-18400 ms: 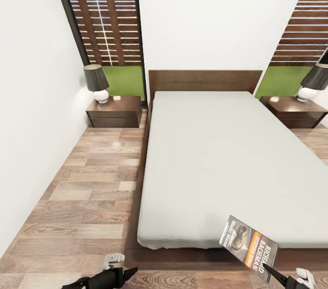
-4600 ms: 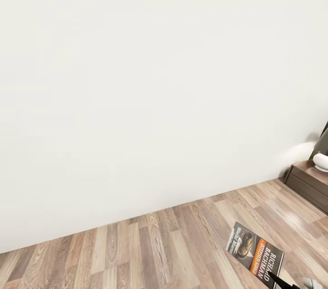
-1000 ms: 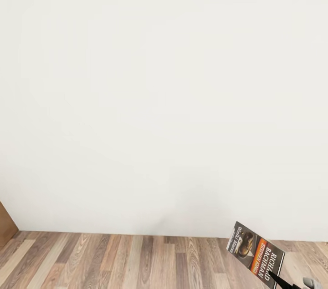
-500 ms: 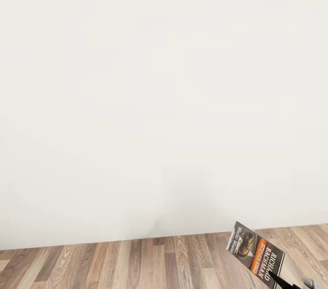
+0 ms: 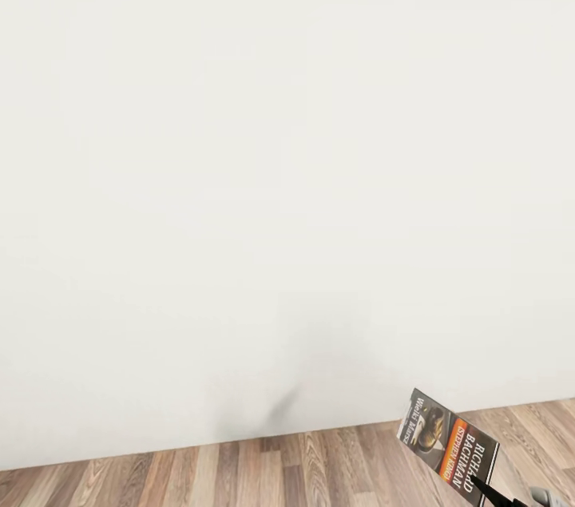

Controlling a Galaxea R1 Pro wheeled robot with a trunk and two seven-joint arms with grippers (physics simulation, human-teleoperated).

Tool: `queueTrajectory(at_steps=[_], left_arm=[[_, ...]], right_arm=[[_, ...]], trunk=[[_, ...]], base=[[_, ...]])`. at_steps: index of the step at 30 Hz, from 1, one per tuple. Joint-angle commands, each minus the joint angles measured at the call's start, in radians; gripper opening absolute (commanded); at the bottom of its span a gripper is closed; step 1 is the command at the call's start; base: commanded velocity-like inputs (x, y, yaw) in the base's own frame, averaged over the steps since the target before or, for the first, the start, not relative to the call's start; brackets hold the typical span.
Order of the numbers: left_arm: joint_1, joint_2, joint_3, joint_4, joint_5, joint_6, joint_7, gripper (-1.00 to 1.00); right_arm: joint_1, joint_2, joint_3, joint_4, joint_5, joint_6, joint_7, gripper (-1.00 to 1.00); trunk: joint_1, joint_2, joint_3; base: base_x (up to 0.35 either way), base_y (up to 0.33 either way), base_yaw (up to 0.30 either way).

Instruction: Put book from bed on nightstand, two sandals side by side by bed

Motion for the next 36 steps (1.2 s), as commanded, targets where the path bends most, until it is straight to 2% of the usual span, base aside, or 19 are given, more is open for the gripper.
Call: queueTrajectory(at_steps=[1, 9, 27, 36], left_arm=[[0.000, 0.000, 0.000, 0.000, -0.008, -0.007, 0.000, 1.00], [-0.001, -0.001, 0.000, 0.000, -0.008, -0.008, 0.000, 1.00], [0.000, -0.001, 0.000, 0.000, -0.009, -0.008, 0.000, 1.00], [0.000, 0.000, 0.001, 0.000, -0.008, -0.008, 0.000, 1.00]], right_arm=[[-0.001, 0.000, -0.002, 0.001, -0.001, -0.003, 0.003, -1.00], [-0.001, 0.000, -0.002, 0.001, -0.001, -0.003, 0.002, -1.00], [-0.001, 0.001, -0.002, 0.001, -0.001, -0.004, -0.001, -1.00], [-0.001, 0.000, -0.002, 0.001, -0.001, -0.004, 0.000, -1.00]], trunk=[[0.001, -0.001, 0.000], [0.001, -0.001, 0.000], [0.001, -0.001, 0.009], [0.001, -0.001, 0.015]], base=[[0.270, 0.000, -0.001], [0.120, 0.000, -0.088], [0.006, 0.000, -0.264], [0.239, 0.000, -0.201]])
